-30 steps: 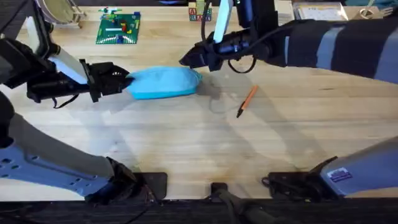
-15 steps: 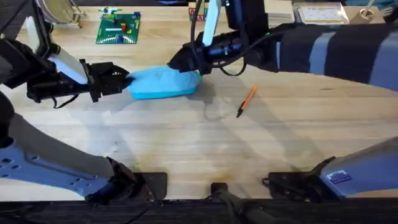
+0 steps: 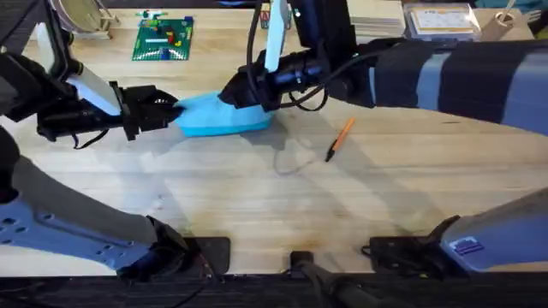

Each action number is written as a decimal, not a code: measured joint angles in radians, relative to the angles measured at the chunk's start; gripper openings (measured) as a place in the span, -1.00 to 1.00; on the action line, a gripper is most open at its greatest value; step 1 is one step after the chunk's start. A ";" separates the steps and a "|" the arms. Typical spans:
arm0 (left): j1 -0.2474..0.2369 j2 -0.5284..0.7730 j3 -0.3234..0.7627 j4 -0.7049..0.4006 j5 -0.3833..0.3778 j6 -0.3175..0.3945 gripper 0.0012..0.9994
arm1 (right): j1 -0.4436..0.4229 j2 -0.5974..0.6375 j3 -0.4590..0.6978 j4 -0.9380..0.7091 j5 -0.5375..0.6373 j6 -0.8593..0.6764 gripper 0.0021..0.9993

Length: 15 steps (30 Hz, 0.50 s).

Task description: Unzip the bag, pick up the pens from the table one at a time and place them inside, then zip the bag closed.

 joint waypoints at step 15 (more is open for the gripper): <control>0.000 0.000 0.000 0.000 0.000 0.000 -0.92 | -0.011 -0.036 0.000 -0.009 0.138 -0.003 0.99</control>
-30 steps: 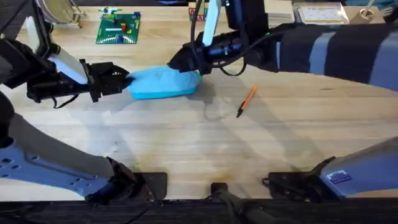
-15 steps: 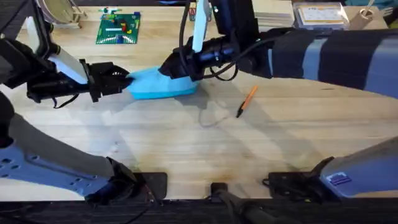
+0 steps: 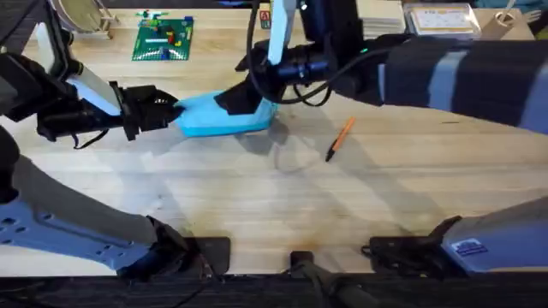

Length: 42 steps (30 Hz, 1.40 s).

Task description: Unzip the bag, pick up the pens from the table one at a time and place them inside, then zip the bag closed.

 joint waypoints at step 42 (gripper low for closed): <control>0.000 0.000 0.000 0.000 0.000 0.000 -0.92 | -0.370 -0.338 0.002 -0.697 0.019 -0.394 1.00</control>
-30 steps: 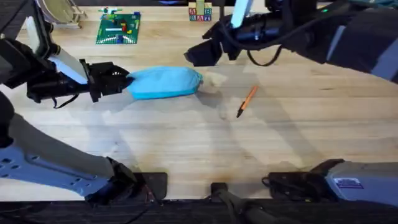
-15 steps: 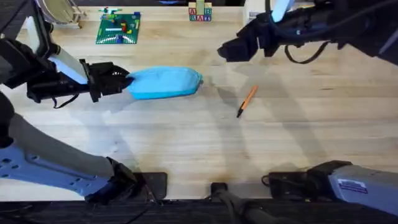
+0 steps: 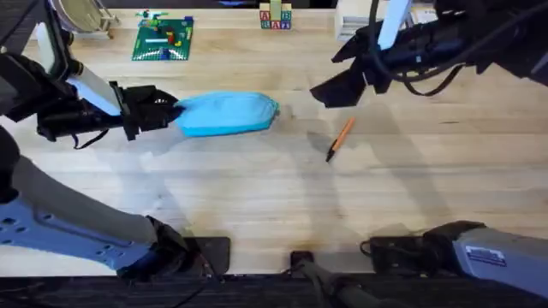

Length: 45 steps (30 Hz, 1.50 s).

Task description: Unzip the bag, pick up the pens from the table one at a time and place them inside, then zip the bag closed.

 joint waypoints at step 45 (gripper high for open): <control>0.000 0.000 0.000 0.000 0.000 0.000 -0.92 | 0.002 0.377 0.000 0.126 -0.289 -0.378 1.00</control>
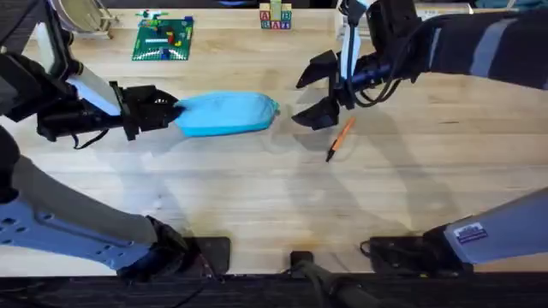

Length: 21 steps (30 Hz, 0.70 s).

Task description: Unzip the bag, pick up the pens from the table one at a time and place them inside, then zip the bag closed.

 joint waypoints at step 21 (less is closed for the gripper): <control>0.000 0.000 0.000 0.000 0.000 0.000 -0.92 | 0.074 0.073 0.000 0.095 -0.021 0.000 0.96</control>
